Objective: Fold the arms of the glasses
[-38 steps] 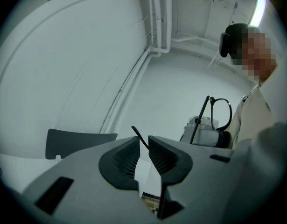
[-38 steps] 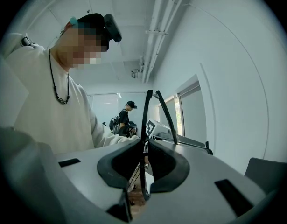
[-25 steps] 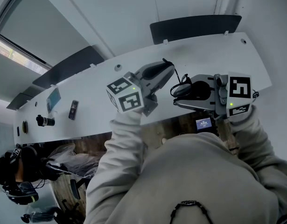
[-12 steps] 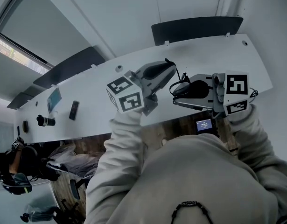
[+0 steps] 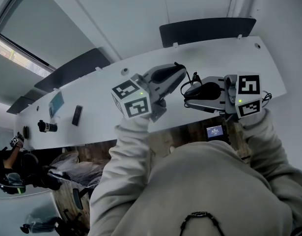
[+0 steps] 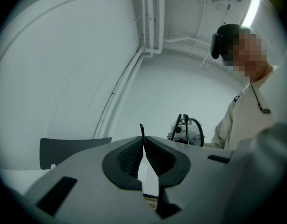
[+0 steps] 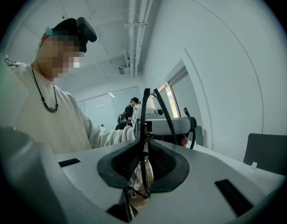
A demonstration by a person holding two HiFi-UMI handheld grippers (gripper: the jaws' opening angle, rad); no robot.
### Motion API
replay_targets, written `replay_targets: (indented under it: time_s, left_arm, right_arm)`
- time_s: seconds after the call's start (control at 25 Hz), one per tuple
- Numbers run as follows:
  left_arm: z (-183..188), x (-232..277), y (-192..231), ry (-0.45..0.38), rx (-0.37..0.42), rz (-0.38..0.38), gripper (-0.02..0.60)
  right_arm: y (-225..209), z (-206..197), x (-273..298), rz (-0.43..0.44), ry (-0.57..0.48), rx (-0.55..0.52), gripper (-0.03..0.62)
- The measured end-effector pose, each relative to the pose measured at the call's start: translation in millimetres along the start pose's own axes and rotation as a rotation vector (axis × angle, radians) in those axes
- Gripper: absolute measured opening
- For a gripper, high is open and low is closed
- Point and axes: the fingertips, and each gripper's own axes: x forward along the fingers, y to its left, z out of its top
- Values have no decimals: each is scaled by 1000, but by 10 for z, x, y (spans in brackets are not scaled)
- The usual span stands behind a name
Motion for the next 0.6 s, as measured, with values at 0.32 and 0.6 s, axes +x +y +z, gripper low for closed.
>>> replay_targets:
  time_s: [0.32,0.6]
  left_arm:
    - [16,-4,-52,-1,9,-10,19]
    - [49,-4,-112,-13,-6,-30,18]
  right_arm:
    - [-35,-43,-1,1,16,21,63]
    - [-68,-56,-3,-5,26,33,63]
